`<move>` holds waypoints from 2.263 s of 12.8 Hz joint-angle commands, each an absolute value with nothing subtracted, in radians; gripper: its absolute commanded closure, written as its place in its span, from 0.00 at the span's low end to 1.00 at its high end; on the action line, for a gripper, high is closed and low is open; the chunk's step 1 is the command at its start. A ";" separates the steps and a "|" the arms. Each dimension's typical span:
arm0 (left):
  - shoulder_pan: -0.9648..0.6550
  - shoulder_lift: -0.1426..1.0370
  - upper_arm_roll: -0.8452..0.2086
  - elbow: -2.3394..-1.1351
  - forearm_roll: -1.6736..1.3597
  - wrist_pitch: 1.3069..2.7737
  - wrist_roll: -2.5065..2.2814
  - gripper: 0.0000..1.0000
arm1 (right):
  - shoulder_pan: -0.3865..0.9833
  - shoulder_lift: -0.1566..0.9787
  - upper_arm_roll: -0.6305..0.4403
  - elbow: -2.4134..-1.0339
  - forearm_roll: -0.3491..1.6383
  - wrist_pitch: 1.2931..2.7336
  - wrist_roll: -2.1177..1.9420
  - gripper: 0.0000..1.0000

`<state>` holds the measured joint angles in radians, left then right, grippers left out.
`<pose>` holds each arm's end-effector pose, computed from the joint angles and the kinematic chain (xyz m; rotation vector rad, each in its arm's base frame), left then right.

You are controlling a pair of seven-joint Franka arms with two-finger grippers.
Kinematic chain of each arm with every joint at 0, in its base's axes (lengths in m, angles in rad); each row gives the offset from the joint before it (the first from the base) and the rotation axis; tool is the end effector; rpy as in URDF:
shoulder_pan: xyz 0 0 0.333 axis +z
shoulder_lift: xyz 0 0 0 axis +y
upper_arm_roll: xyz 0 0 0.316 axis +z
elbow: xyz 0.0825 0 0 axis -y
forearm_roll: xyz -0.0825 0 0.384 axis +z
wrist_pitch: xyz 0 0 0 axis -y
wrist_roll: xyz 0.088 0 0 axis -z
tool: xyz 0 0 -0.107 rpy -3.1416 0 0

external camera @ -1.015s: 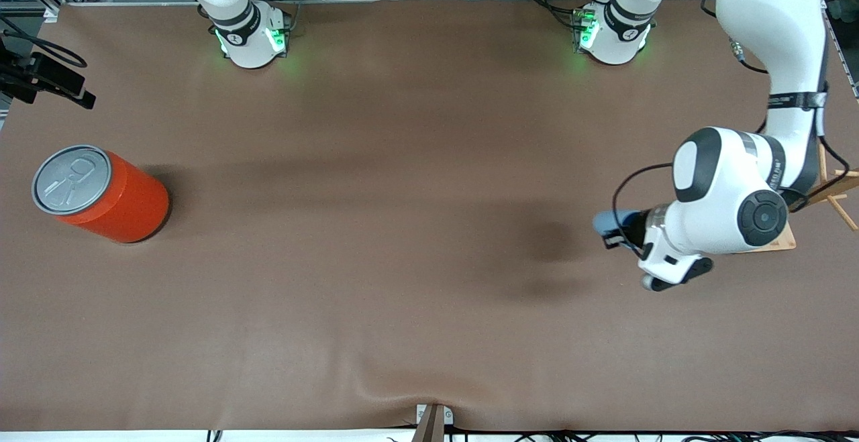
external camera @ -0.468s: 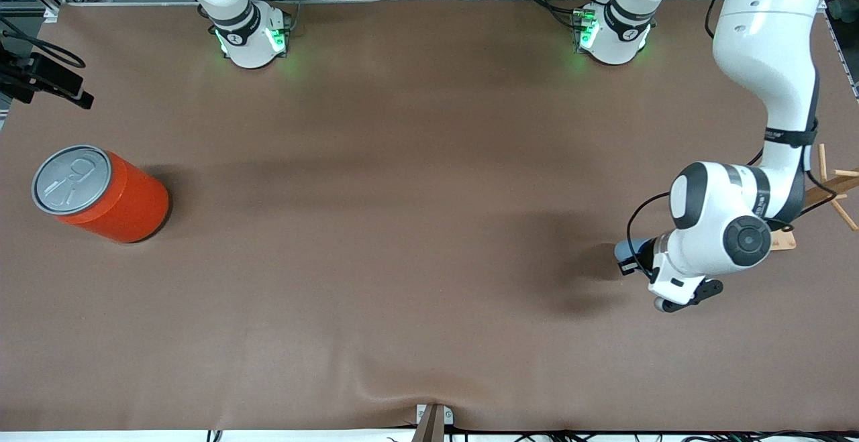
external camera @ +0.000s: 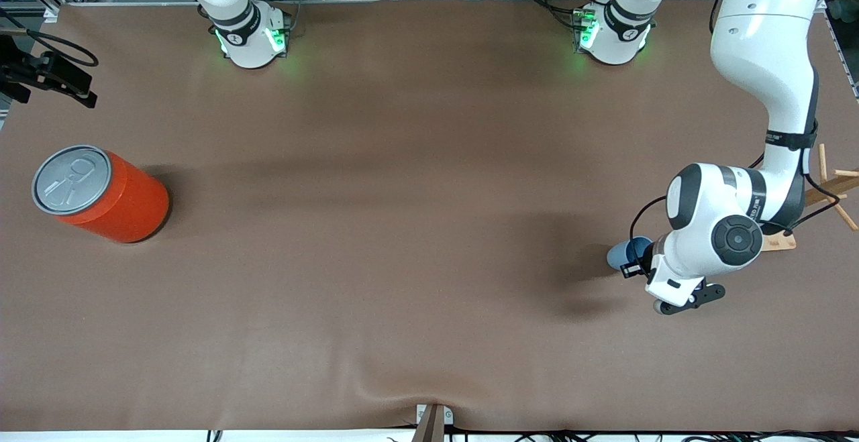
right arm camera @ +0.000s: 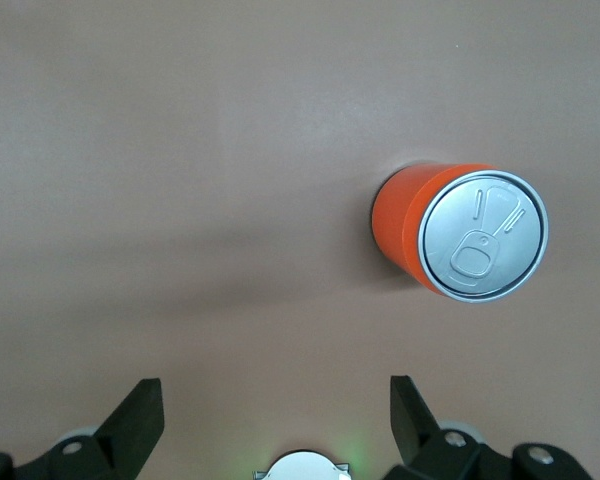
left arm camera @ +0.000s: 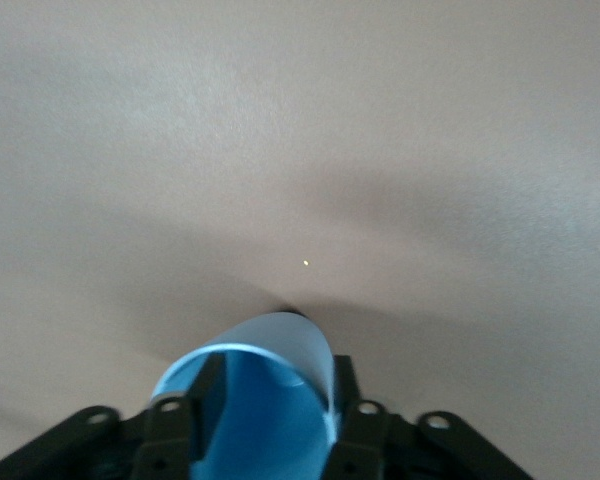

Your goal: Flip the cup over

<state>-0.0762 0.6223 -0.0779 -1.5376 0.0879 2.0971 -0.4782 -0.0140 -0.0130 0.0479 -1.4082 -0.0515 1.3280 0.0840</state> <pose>0.6911 -0.0950 0.2856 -3.0618 -0.4484 0.0750 0.5226 0.0115 0.6859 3.0837 -0.0938 -0.0989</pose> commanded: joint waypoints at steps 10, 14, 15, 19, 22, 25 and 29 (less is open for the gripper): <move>-0.008 0.192 -0.092 -1.545 -0.002 1.705 -0.215 0.00 | -0.051 -0.037 0.041 -1.428 -0.011 1.327 0.057 0.00; 0.017 0.065 -0.084 -1.540 -0.003 1.548 -0.046 0.00 | -0.052 -0.037 0.041 -1.428 -0.011 1.324 0.057 0.00; 0.020 0.040 -0.083 -1.540 -0.003 1.531 -0.013 0.00 | -0.052 -0.037 0.041 -1.428 -0.011 1.327 0.057 0.00; -0.004 0.020 -0.048 -1.504 -0.006 1.450 0.047 0.00 | -0.049 -0.037 0.043 -1.428 -0.011 1.325 0.058 0.00; -0.006 -0.001 -0.020 -1.463 -0.083 1.398 0.046 0.00 | -0.051 -0.037 0.041 -1.428 -0.011 1.321 0.058 0.00; -0.006 -0.009 -0.029 -1.462 -0.080 1.376 0.045 0.00 | -0.049 -0.037 0.043 -1.428 -0.011 1.322 0.058 0.00; -0.014 -0.017 -0.078 -1.462 -0.025 1.377 -0.003 0.00 | -0.051 -0.037 0.041 -1.428 -0.011 1.321 0.058 0.00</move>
